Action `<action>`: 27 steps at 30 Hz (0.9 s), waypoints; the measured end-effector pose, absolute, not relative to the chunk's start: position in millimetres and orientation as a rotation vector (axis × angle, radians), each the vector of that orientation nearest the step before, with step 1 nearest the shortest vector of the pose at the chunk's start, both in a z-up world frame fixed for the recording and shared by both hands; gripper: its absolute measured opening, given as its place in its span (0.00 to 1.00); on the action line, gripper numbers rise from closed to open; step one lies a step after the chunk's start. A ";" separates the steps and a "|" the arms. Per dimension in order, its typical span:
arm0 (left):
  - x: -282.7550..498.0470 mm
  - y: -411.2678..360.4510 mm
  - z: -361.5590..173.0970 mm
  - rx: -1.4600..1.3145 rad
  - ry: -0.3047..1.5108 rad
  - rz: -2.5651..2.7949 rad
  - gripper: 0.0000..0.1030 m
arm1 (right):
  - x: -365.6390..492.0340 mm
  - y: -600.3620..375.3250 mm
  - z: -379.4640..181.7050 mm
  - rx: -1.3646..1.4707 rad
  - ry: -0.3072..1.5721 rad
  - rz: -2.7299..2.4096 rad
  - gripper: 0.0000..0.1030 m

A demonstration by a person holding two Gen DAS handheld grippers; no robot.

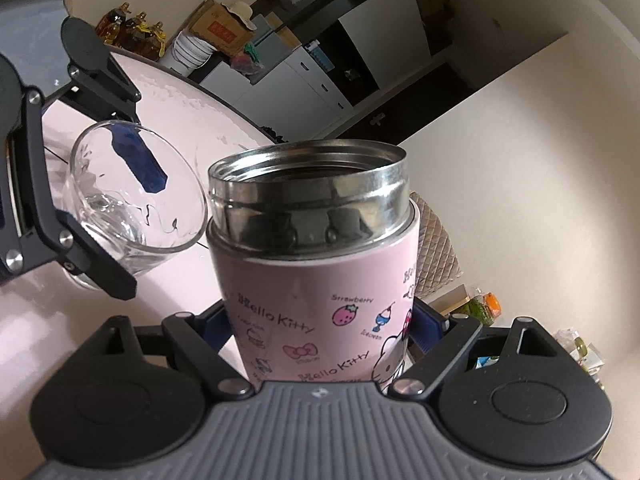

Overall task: Unscrew bottle cap and pour
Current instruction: 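Move the upright pink jar with the right gripper away from the glass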

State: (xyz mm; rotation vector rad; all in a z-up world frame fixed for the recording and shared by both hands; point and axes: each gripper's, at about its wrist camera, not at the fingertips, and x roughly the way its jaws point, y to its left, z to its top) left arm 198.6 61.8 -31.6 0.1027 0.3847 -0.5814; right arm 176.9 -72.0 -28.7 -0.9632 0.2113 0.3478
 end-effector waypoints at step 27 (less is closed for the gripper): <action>195.6 57.0 -29.6 0.040 0.409 -0.454 0.83 | 189.0 -99.1 -19.0 -0.814 0.285 0.370 0.86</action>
